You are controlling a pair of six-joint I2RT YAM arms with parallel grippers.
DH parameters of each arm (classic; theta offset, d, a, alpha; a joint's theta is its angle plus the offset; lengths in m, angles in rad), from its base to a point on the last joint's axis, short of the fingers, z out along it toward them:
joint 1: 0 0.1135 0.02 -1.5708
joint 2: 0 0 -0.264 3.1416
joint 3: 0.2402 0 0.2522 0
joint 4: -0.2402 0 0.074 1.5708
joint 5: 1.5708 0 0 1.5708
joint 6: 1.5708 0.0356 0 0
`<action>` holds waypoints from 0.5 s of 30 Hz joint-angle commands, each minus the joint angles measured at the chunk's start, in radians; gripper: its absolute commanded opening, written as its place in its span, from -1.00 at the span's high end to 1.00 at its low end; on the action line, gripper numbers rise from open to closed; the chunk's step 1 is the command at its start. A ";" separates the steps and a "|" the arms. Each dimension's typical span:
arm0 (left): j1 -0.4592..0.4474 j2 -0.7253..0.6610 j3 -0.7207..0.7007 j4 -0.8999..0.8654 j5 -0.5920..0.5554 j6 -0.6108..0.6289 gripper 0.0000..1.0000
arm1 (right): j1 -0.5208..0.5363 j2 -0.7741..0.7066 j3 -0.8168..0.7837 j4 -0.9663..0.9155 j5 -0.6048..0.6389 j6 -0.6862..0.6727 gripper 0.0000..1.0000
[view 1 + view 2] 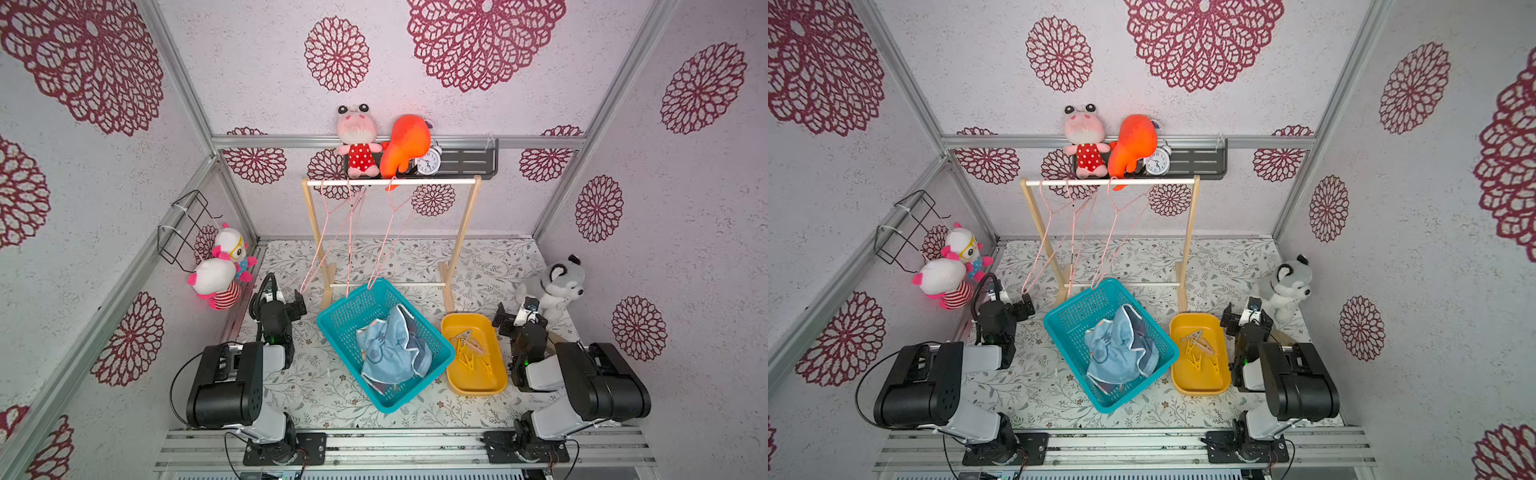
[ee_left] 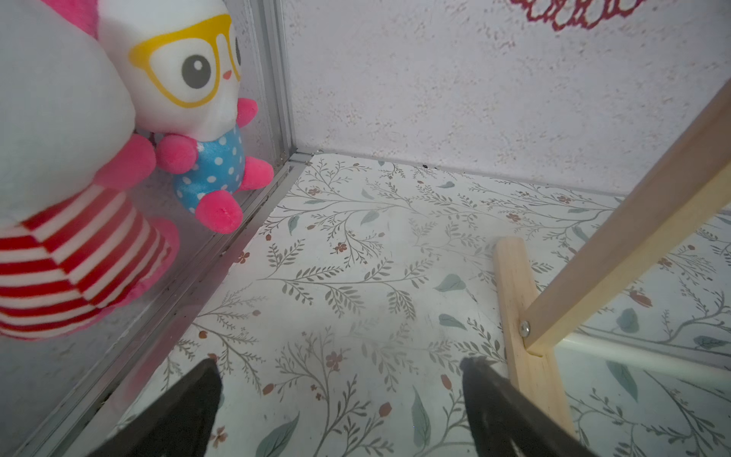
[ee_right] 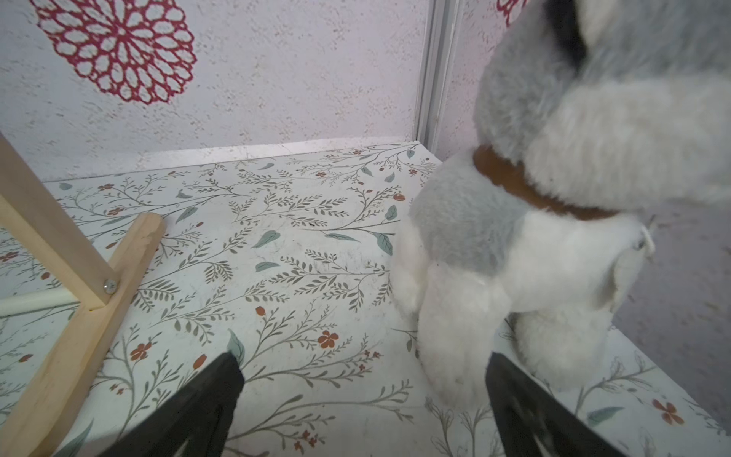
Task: Remove the clothespins securing towels to the hanger
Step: Reset both arms
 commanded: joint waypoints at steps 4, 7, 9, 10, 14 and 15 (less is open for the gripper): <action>0.008 0.000 0.012 0.015 0.009 0.006 -0.95 | 0.003 -0.003 0.060 -0.040 -0.136 -0.067 -0.97; 0.008 0.000 0.013 0.014 0.010 0.006 -0.95 | -0.008 -0.008 0.024 0.016 0.082 0.036 -0.97; 0.008 0.000 0.012 0.015 0.010 0.006 -0.95 | -0.002 -0.002 0.033 0.010 -0.129 -0.054 -0.98; 0.008 0.001 0.013 0.017 0.010 0.005 -0.95 | 0.006 -0.011 0.040 -0.018 -0.145 -0.077 -0.98; 0.009 0.000 0.012 0.015 0.010 0.005 -0.95 | 0.001 -0.008 0.028 0.008 -0.141 -0.061 -0.98; 0.008 0.001 0.013 0.016 0.010 0.005 -0.95 | 0.002 -0.008 0.025 0.014 -0.157 -0.078 -0.98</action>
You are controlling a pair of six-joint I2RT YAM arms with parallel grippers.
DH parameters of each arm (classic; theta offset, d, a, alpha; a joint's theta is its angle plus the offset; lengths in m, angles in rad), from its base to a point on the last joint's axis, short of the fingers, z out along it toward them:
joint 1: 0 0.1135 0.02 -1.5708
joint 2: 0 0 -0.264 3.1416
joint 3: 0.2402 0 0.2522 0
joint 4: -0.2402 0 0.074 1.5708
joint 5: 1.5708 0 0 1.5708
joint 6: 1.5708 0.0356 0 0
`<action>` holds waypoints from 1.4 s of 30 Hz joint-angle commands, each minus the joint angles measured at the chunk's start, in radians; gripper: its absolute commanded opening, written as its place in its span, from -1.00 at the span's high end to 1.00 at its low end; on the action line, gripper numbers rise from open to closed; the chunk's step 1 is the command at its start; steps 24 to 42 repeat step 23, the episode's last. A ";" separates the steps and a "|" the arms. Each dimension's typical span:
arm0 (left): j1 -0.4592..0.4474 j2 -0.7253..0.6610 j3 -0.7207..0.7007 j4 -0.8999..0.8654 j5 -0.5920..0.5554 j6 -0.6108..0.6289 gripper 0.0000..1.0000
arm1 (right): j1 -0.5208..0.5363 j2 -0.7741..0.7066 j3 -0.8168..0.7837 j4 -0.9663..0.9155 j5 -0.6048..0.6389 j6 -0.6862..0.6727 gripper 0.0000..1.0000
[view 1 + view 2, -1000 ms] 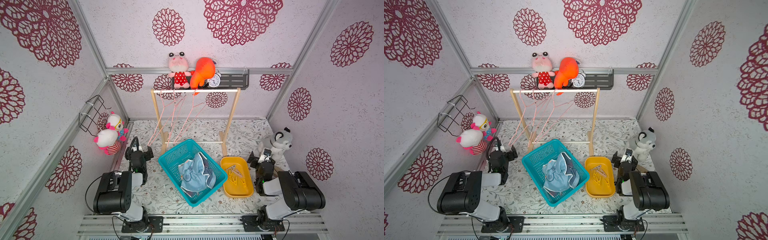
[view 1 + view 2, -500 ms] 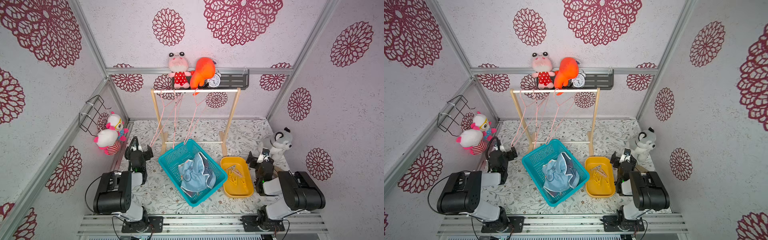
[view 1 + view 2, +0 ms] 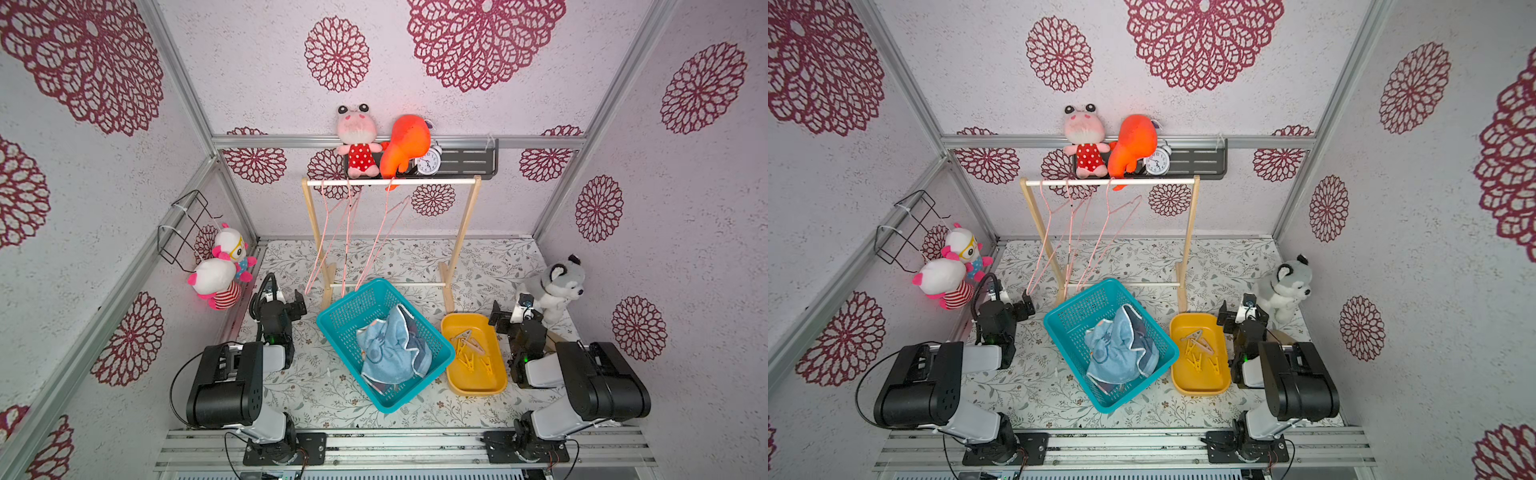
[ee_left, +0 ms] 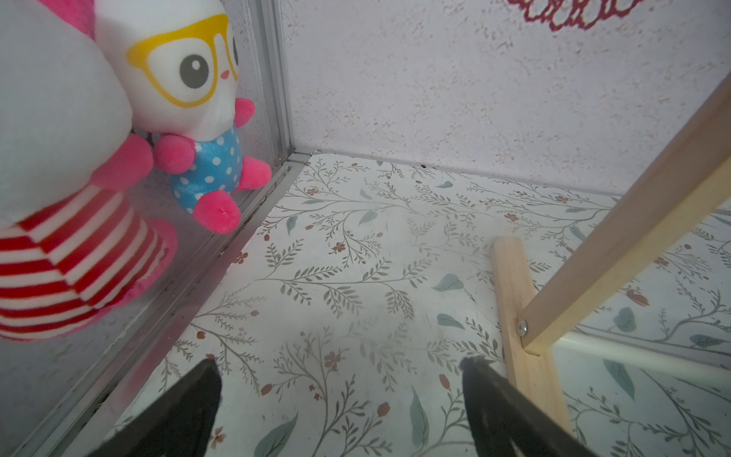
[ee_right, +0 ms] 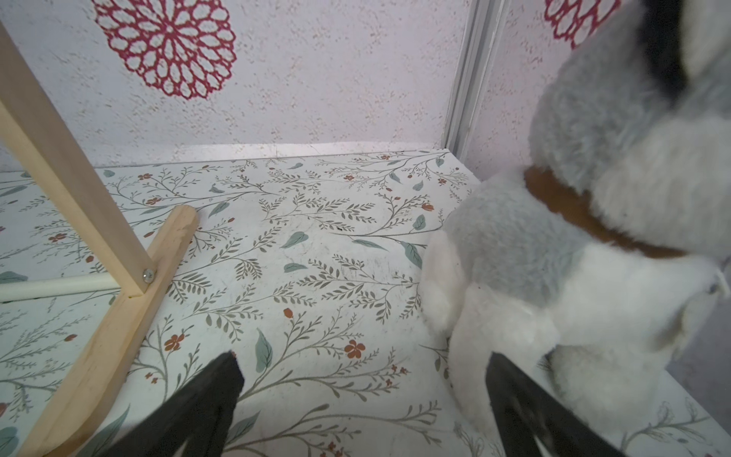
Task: Remove the clothespins securing towels to the hanger
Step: Reset both arms
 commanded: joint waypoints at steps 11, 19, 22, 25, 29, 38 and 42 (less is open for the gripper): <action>0.010 0.001 0.012 0.015 0.008 0.005 -0.95 | -0.014 -0.009 0.027 -0.025 0.111 0.059 -0.97; 0.014 0.005 0.023 -0.001 0.019 0.005 -0.95 | -0.012 -0.005 0.008 0.020 -0.003 0.007 -0.97; 0.017 0.002 0.021 -0.001 0.026 0.002 -0.95 | -0.012 -0.012 -0.002 0.024 0.147 0.068 -0.97; 0.017 0.001 0.020 0.001 0.026 0.002 -0.95 | -0.012 -0.009 -0.002 0.033 0.052 0.031 -0.97; 0.017 0.001 0.020 0.001 0.026 0.002 -0.95 | -0.012 -0.009 -0.002 0.033 0.052 0.031 -0.97; 0.017 0.001 0.020 0.001 0.026 0.002 -0.95 | -0.012 -0.009 -0.002 0.033 0.052 0.031 -0.97; 0.017 0.001 0.020 0.001 0.026 0.002 -0.95 | -0.012 -0.009 -0.002 0.033 0.052 0.031 -0.97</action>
